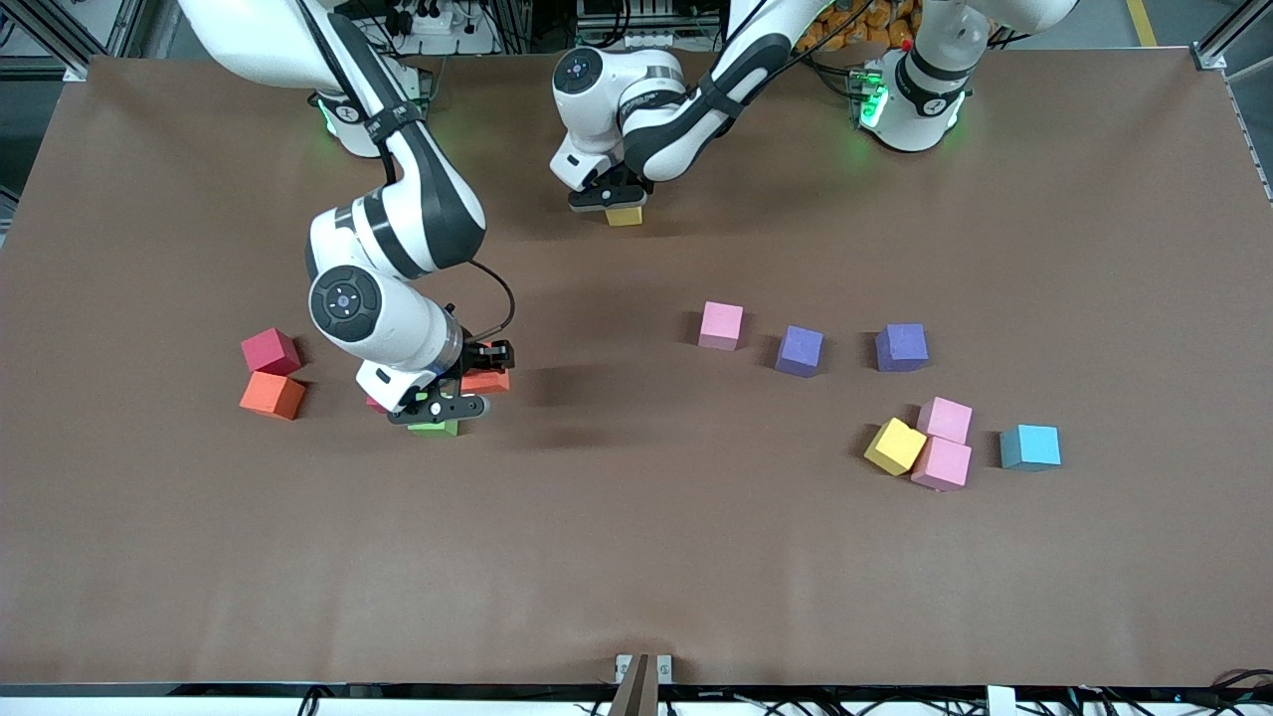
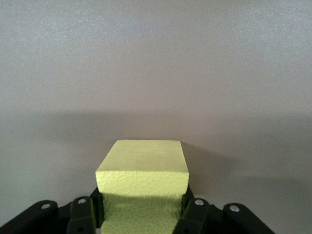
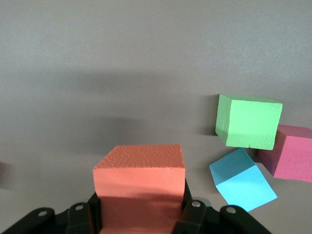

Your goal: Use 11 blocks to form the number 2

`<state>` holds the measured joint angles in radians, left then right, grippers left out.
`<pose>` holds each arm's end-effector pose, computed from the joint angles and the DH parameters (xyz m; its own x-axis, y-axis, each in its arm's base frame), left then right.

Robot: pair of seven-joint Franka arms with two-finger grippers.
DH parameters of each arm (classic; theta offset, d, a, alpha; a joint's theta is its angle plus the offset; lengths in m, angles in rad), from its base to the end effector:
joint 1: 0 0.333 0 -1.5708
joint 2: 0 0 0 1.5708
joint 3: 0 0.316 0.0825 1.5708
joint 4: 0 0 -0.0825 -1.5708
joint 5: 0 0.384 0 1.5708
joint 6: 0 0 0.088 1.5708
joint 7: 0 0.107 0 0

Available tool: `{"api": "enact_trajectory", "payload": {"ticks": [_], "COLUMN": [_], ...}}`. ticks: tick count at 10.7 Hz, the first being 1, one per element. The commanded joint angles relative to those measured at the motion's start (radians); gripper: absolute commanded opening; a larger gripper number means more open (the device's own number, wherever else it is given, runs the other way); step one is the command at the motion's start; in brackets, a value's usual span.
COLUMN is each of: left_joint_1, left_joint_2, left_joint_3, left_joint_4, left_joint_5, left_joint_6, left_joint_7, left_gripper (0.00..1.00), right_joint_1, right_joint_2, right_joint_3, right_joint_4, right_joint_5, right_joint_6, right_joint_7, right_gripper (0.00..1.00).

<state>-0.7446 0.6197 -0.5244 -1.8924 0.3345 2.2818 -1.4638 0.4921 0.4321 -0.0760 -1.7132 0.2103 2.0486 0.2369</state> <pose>0.2024 -0.5828 0.2012 0.9961 0.0240 -0.0853 0.0147 -0.9941 -0.1075 0.5902 0.2782 0.3324 0.9875 0.0858 -0.1319 0.0705 -0.9907 -0.1165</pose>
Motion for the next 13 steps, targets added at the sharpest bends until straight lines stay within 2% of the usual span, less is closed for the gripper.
{"api": "enact_trajectory", "payload": {"ticks": [1,2,6,9,11,13], "left_joint_1": [0.014,0.014,0.028,0.118,0.16,0.206], "left_joint_2": [-0.002,-0.003,-0.034,-0.13,-0.22,-0.264], "left_joint_3": [-0.002,-0.002,-0.011,-0.091,-0.097,-0.097], "left_joint_4": [-0.056,-0.056,-0.051,-0.06,-0.114,-0.132], "left_joint_5": [0.043,0.054,0.097,0.092,0.09,0.084], "left_joint_6": [0.018,0.021,0.039,0.035,0.035,0.035], "left_joint_7": [-0.07,-0.063,-0.072,-0.072,-0.066,-0.055], "left_gripper": [0.39,0.99,1.0,1.0,1.0,1.0], "right_joint_1": [-0.01,-0.01,-0.01,-0.009,0.0,0.009], "right_joint_2": [-0.032,-0.032,-0.033,-0.035,-0.032,-0.023], "right_joint_3": [0.009,0.009,0.009,0.009,0.012,0.015], "right_joint_4": [-0.02,-0.022,-0.022,-0.025,-0.028,-0.029], "right_joint_5": [0.003,0.001,0.003,0.003,0.009,0.012], "right_joint_6": [-0.012,-0.012,-0.012,-0.012,-0.008,0.002], "right_joint_7": [-0.013,-0.011,-0.013,-0.011,0.004,0.005], "right_gripper": [0.4,0.4,0.4,0.4,0.4,0.4]}}
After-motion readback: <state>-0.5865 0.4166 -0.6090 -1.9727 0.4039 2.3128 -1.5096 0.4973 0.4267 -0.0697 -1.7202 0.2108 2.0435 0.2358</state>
